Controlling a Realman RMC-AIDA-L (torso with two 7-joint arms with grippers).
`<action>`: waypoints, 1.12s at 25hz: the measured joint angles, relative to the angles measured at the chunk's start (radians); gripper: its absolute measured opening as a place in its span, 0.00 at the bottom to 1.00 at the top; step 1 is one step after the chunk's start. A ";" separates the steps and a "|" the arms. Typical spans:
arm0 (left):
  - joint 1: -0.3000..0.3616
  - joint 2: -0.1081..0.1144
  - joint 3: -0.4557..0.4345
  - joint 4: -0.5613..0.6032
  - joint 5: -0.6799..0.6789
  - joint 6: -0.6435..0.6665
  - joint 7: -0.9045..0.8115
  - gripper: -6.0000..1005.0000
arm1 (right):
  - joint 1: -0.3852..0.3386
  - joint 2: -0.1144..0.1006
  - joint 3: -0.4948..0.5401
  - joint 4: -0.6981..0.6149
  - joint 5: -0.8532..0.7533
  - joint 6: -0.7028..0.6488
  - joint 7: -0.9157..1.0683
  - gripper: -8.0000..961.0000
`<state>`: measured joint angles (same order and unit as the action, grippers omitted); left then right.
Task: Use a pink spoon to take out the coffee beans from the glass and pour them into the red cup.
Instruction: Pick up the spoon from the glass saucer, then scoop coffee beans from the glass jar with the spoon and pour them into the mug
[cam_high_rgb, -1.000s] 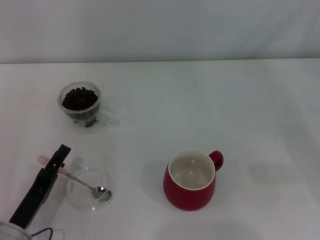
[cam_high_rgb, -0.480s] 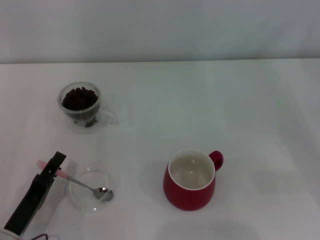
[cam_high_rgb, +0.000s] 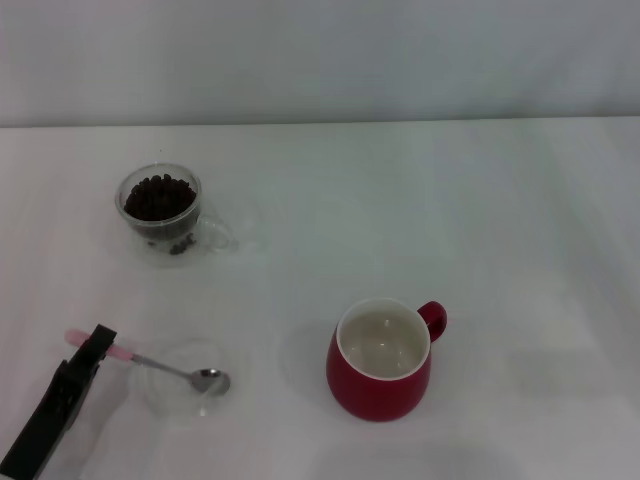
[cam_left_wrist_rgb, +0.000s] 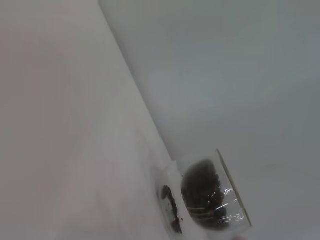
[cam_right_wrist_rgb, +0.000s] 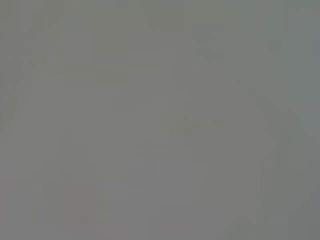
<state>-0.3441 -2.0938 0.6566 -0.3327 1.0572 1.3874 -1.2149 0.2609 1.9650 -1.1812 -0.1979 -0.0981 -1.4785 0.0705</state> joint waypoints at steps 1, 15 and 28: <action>0.003 0.000 0.000 0.000 0.000 0.003 0.001 0.20 | -0.001 0.000 0.000 0.000 0.000 0.000 0.000 0.76; 0.038 0.012 0.026 0.068 0.000 0.125 -0.005 0.13 | -0.014 0.006 0.000 0.000 -0.004 -0.033 0.000 0.76; 0.073 0.051 0.154 0.622 0.041 0.091 -0.255 0.13 | -0.026 0.037 -0.016 -0.001 -0.022 -0.128 0.006 0.76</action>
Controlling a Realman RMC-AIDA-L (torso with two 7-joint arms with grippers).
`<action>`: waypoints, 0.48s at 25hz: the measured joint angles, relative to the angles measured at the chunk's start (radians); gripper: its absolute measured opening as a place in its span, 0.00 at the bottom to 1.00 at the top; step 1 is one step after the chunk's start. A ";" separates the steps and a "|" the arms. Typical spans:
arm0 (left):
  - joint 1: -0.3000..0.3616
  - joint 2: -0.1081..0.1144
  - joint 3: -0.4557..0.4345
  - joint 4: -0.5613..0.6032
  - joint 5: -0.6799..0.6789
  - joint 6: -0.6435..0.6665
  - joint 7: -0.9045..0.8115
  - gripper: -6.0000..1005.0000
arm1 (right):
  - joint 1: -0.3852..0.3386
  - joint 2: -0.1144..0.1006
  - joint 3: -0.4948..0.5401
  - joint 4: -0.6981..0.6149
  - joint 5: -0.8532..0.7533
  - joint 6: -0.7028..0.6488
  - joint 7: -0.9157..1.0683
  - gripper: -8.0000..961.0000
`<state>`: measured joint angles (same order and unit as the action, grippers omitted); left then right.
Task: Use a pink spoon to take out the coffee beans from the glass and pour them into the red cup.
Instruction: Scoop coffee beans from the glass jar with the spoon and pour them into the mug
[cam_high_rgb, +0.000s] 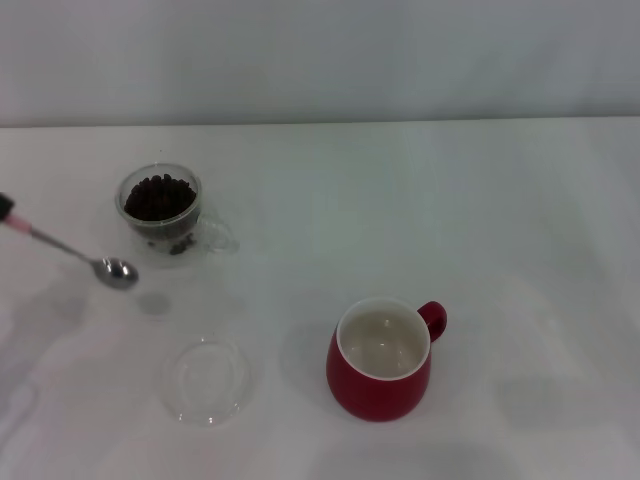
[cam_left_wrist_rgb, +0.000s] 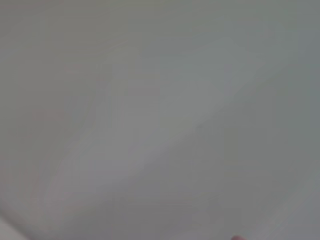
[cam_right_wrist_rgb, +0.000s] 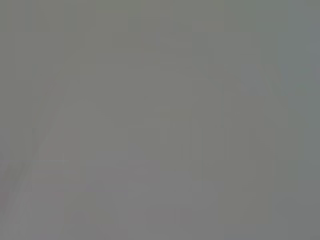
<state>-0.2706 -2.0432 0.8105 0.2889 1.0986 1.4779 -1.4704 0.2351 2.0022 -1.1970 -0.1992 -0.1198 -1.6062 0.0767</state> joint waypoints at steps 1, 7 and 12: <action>-0.011 0.011 0.001 0.040 0.020 -0.023 -0.034 0.13 | -0.001 0.001 -0.004 0.000 -0.006 -0.011 0.003 0.76; -0.101 0.111 0.001 0.174 0.137 -0.140 -0.211 0.13 | 0.000 0.005 -0.061 0.005 -0.013 -0.055 0.065 0.76; -0.196 0.176 0.001 0.219 0.244 -0.238 -0.299 0.13 | -0.004 0.007 -0.144 0.007 -0.013 -0.097 0.118 0.76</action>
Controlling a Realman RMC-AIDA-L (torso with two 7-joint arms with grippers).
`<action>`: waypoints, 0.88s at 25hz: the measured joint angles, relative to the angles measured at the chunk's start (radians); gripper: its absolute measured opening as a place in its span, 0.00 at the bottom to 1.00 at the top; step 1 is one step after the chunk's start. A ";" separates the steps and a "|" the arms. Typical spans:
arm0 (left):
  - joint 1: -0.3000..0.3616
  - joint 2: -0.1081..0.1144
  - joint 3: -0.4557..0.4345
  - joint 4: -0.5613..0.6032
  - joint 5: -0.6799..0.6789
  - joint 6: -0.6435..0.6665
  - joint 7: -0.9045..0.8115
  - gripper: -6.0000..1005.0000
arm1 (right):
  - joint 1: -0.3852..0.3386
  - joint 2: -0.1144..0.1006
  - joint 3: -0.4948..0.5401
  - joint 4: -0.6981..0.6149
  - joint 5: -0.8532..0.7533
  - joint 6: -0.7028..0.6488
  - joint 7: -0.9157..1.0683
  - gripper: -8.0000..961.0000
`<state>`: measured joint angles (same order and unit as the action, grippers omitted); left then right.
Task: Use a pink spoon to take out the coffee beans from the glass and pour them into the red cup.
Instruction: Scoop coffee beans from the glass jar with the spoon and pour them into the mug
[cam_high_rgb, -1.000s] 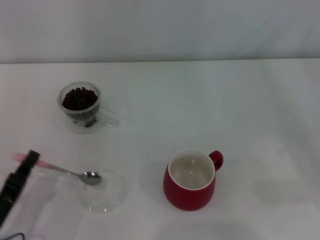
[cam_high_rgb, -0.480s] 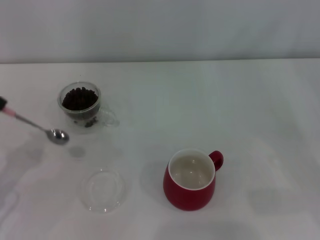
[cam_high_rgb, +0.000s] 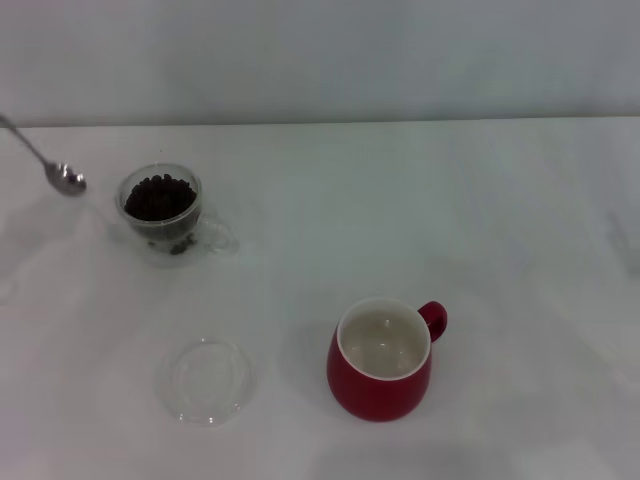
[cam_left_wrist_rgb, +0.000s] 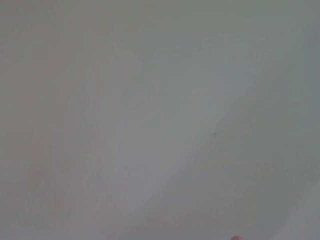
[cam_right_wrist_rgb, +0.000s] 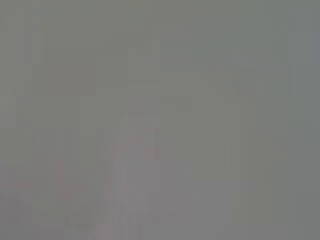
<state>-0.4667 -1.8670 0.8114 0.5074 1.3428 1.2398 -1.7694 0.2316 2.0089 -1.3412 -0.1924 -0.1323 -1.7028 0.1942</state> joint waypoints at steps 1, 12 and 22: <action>-0.021 0.010 0.000 0.002 0.025 -0.020 -0.017 0.13 | -0.001 0.000 -0.015 0.001 0.000 -0.011 0.010 0.76; -0.268 0.027 0.000 0.000 0.404 -0.203 -0.187 0.13 | 0.001 0.001 -0.108 0.008 0.000 -0.066 0.092 0.76; -0.302 -0.032 0.002 0.021 0.516 -0.258 -0.212 0.13 | 0.000 0.001 -0.112 0.025 0.001 -0.058 0.113 0.76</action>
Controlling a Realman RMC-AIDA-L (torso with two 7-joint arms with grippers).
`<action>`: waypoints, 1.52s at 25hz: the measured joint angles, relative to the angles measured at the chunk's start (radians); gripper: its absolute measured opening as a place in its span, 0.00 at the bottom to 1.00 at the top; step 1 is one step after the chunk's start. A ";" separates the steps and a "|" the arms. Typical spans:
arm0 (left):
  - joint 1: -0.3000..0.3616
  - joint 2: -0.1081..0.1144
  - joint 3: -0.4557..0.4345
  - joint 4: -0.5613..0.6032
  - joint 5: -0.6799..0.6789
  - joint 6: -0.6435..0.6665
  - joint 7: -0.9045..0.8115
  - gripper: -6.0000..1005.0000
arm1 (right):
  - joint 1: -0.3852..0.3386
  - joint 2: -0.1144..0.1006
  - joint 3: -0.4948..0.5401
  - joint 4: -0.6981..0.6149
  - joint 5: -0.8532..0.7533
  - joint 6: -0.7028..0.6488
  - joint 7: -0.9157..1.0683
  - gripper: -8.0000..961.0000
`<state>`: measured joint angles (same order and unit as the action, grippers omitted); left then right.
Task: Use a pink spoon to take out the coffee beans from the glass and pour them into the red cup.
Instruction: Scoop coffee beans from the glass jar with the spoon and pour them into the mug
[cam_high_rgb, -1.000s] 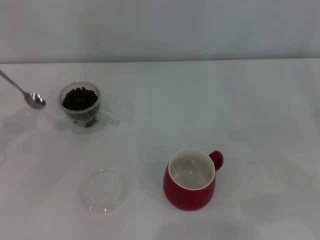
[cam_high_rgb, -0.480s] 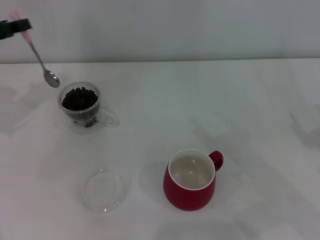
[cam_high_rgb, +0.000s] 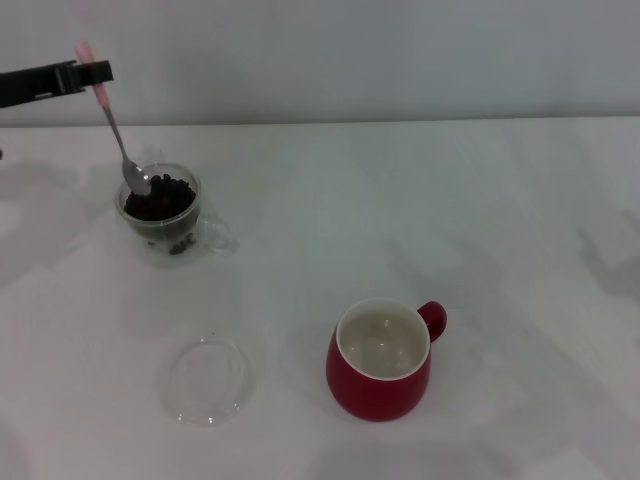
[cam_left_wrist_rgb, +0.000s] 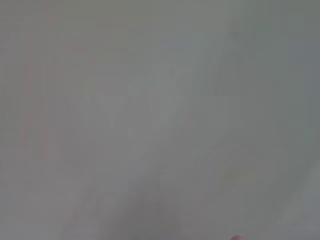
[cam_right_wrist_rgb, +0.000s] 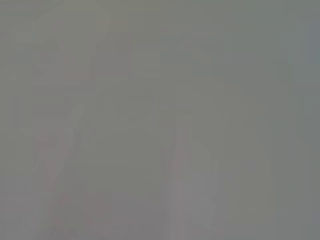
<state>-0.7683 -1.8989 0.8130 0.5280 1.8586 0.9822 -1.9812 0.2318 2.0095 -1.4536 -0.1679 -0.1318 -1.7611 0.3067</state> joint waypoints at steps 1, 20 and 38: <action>0.002 -0.005 0.000 0.003 0.000 -0.004 0.003 0.13 | 0.000 0.000 0.000 0.001 0.000 0.000 0.001 0.76; 0.056 -0.107 -0.012 -0.001 -0.081 -0.130 0.070 0.13 | -0.003 -0.003 0.004 0.012 0.000 0.033 0.038 0.76; 0.130 -0.171 -0.124 -0.054 -0.189 -0.192 0.094 0.13 | -0.008 -0.009 0.003 0.013 0.000 0.071 0.050 0.76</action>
<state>-0.6384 -2.0695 0.6887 0.4740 1.6695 0.7904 -1.8868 0.2239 2.0007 -1.4503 -0.1548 -0.1314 -1.6899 0.3571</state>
